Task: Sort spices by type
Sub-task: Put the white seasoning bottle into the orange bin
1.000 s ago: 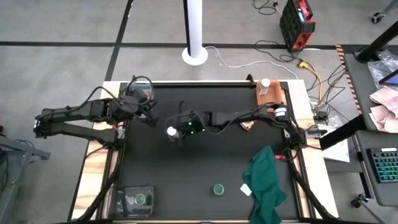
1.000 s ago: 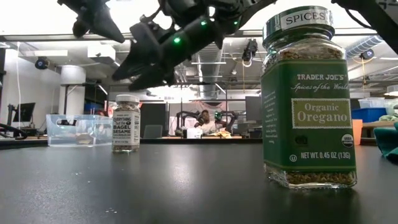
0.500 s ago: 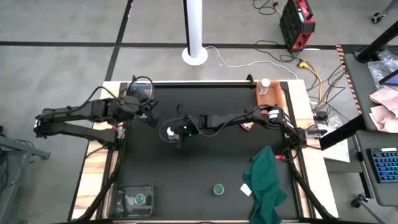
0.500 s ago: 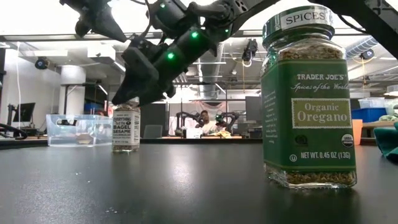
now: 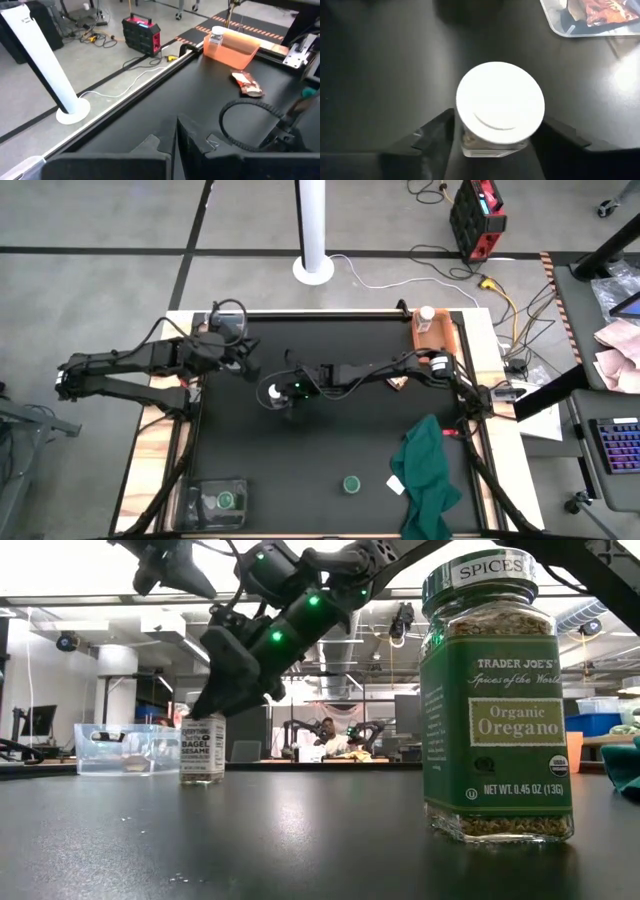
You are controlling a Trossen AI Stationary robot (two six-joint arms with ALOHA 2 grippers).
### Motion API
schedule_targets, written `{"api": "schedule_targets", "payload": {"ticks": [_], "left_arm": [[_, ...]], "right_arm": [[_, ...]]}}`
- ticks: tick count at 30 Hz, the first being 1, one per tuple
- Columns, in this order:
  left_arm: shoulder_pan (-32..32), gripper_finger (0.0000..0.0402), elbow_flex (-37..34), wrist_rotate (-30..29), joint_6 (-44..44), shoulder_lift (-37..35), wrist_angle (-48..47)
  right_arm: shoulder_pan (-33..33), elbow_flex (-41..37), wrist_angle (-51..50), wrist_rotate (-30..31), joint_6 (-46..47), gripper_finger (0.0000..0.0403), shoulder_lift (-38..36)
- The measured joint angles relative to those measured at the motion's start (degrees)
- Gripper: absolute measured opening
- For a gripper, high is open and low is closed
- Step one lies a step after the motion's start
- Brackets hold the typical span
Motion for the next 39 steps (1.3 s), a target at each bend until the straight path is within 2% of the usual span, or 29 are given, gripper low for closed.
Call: {"api": "schedule_targets", "payload": {"ticks": [4, 11, 25, 27, 31, 34, 39], "left_arm": [[0.0, 0.0, 1.2, 0.0, 0.8, 0.0, 0.0], [0.0, 0.0, 3.8, 0.0, 1.2, 0.0, -0.6], [0.0, 0.0, 9.9, -0.6, 3.9, 0.0, -8.2], [0.0, 0.0, 11.4, -0.6, 4.3, 0.1, -9.0], [0.0, 0.0, 14.5, -0.7, 5.4, 0.1, -11.6], [0.0, 0.0, 17.1, -1.7, 5.5, 0.1, -13.7], [0.0, 0.0, 20.2, -3.2, 5.5, 0.2, -16.6]], "right_arm": [[-0.1, 0.0, -0.1, -0.4, 0.0, 0.018, 0.0], [-0.2, 0.0, -0.6, -0.6, -0.3, 0.0179, -0.2], [-1.5, -0.1, -0.8, 0.0, 1.8, 0.0179, -3.9], [-2.5, -0.1, -1.5, 0.5, 3.6, 0.0179, -5.8], [-5.8, -0.2, -5.3, 7.1, 4.5, 0.0179, -11.7], [-9.8, -1.6, -9.2, 9.5, 6.4, 0.0179, -16.6], [-17.4, -8.9, -12.1, 11.2, 12.1, 0.0179, -26.3]]}}
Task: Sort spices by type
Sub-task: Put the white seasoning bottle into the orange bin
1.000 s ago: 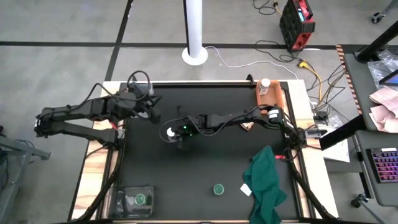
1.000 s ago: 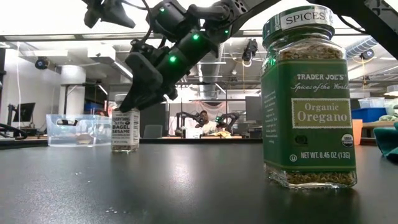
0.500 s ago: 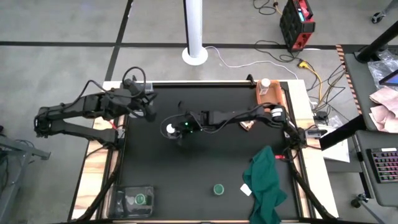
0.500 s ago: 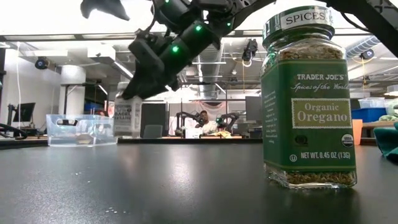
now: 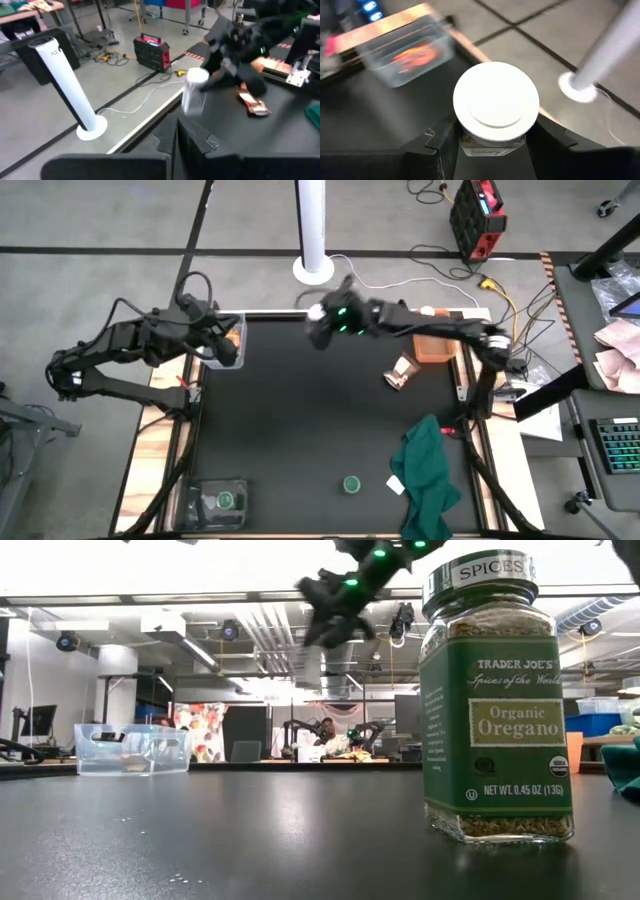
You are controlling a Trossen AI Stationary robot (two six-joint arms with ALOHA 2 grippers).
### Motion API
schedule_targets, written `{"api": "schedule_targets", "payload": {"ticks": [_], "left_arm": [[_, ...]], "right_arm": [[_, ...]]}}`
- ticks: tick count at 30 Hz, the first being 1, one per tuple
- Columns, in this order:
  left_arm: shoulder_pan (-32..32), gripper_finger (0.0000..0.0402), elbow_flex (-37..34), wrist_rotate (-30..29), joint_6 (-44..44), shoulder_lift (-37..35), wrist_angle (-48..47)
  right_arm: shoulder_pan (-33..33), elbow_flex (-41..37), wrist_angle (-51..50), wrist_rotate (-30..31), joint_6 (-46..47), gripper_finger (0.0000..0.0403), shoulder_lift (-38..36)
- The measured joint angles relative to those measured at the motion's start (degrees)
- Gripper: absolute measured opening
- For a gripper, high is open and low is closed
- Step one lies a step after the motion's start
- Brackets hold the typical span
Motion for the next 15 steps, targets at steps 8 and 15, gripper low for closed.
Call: {"api": "schedule_targets", "payload": {"ticks": [8, 15], "left_arm": [[0.0, 0.0, 0.3, -1.0, 0.0, 0.3, 0.0], [0.0, 0.0, -0.2, -1.7, 0.0, 2.8, 0.0]], "right_arm": [[-10.4, -20.3, -0.2, 5.1, 7.2, 0.0179, -17.8], [-16.6, -35.5, -1.0, 11.7, 19.6, 0.0179, -32.8]]}}
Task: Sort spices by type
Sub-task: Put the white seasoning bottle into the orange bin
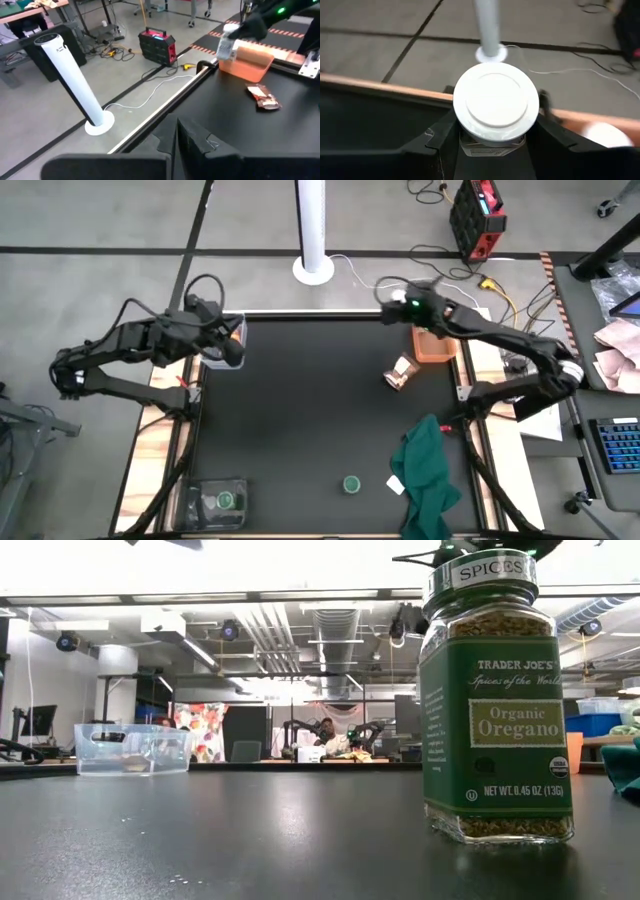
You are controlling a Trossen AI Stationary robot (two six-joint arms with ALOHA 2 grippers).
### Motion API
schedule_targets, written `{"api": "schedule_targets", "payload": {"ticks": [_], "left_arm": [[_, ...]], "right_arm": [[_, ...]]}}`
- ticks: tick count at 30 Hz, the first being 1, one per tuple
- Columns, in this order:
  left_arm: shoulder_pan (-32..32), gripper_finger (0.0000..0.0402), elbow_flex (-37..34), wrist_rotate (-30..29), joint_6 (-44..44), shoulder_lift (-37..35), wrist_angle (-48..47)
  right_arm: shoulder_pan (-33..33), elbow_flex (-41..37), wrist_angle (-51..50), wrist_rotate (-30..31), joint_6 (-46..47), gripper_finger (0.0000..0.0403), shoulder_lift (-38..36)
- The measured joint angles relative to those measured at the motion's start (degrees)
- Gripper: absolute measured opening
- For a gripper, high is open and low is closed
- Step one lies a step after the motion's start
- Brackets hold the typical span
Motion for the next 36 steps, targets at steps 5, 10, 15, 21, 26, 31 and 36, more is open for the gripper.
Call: {"api": "schedule_targets", "payload": {"ticks": [5, 10, 15, 21, 26, 31, 36], "left_arm": [[0.0, 0.0, 0.0, -0.1, 0.0, 2.6, 0.0], [0.0, 0.0, 0.2, -0.3, 1.5, 5.0, 0.8], [0.0, 0.0, 0.3, -0.3, 2.1, 6.0, 2.9], [0.0, 0.0, 0.3, -0.3, 2.1, 6.1, 3.7], [0.0, 0.0, 0.3, -0.3, 2.2, 6.1, 4.9], [0.0, 0.0, 0.3, -0.4, 2.4, 6.1, 5.7], [0.0, 0.0, 0.3, -1.5, 2.4, 6.1, 5.7]], "right_arm": [[-2.5, -5.1, -6.4, 3.2, 4.2, 0.0179, -8.0], [-3.0, -6.1, -14.2, 3.8, 6.6, 0.0179, -12.3], [-3.0, -6.6, -21.5, 7.1, 9.3, 0.0179, -14.4], [-3.0, -10.3, -20.7, 9.9, 9.2, 0.0179, -15.4], [-3.0, -15.3, -16.0, 10.0, 9.1, 0.0179, -15.4], [-3.0, -20.6, -11.6, 10.1, 10.8, 0.0179, -15.4], [-3.0, -23.9, -6.6, 10.1, 10.8, 0.0179, -15.4]]}}
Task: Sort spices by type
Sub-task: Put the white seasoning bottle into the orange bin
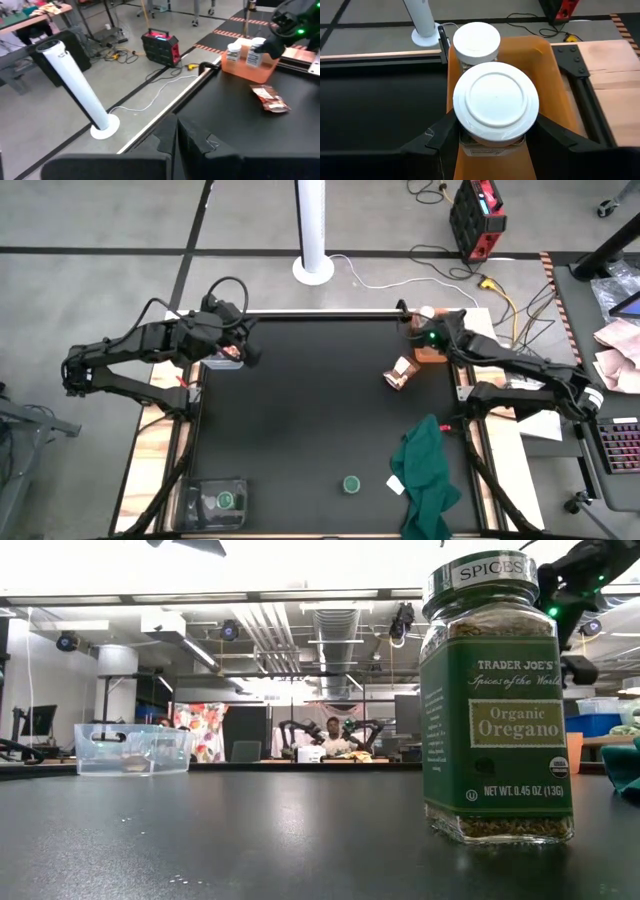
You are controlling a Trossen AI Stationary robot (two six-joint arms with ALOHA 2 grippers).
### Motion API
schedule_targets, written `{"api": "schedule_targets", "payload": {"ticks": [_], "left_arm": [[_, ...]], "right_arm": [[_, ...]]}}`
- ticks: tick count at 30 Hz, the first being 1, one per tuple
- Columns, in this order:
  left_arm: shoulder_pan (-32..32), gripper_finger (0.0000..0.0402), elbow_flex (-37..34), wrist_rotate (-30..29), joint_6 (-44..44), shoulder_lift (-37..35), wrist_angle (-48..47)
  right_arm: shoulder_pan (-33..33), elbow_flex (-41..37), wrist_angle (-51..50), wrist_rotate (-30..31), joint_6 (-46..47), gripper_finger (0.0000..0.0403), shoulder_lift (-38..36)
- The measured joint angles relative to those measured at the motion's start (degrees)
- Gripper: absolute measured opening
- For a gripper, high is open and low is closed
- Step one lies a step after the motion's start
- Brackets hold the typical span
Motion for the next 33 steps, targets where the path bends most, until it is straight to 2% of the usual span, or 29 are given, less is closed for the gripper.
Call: {"api": "schedule_targets", "payload": {"ticks": [13, 24, 33], "left_arm": [[0.0, 0.0, 0.0, -3.3, 0.2, 0.0, 0.0], [0.2, 0.0, 0.0, -3.4, 0.6, 1.3, 0.7], [0.2, 0.0, 0.0, -3.3, 0.6, 3.8, 0.9]], "right_arm": [[0.0, -3.9, 3.5, -0.5, 1.0, 0.0179, 0.8], [0.0, -4.7, 7.7, -1.5, -1.0, 0.0179, 5.4], [0.0, -4.5, 6.6, -1.9, -1.5, 0.0274, 6.3]]}}
